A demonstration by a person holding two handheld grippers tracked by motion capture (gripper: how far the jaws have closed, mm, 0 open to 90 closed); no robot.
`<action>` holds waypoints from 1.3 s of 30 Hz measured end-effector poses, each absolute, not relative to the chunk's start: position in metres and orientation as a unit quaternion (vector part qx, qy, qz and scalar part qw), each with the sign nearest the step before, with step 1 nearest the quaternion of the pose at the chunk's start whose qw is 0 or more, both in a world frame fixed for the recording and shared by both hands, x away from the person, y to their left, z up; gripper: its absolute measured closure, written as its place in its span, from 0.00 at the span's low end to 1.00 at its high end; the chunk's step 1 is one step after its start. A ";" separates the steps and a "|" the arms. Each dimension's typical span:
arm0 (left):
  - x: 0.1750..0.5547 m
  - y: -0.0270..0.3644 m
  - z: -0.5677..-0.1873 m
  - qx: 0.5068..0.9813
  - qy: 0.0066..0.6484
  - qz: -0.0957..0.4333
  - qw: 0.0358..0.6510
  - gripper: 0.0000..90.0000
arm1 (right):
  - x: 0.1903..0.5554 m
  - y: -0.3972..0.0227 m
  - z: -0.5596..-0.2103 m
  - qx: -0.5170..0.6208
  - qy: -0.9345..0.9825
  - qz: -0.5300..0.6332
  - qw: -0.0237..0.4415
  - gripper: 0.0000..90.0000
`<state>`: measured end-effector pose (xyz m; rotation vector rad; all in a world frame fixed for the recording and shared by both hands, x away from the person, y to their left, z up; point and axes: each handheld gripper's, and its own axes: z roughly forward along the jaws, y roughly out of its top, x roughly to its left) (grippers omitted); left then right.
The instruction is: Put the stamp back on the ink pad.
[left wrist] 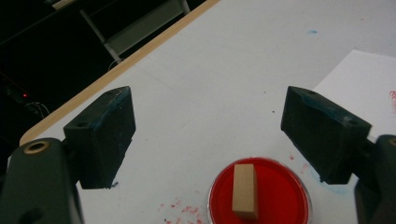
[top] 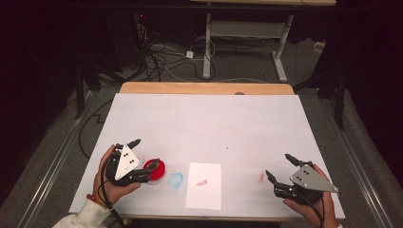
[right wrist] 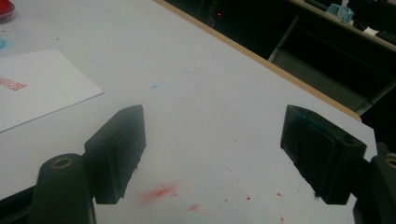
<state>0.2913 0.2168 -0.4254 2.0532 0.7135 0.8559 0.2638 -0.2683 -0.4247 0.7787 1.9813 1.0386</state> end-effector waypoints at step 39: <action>0.271 0.235 -0.471 0.841 0.287 0.296 0.350 0.20 | 0.266 -0.261 -0.434 0.293 0.785 0.401 0.371 0.25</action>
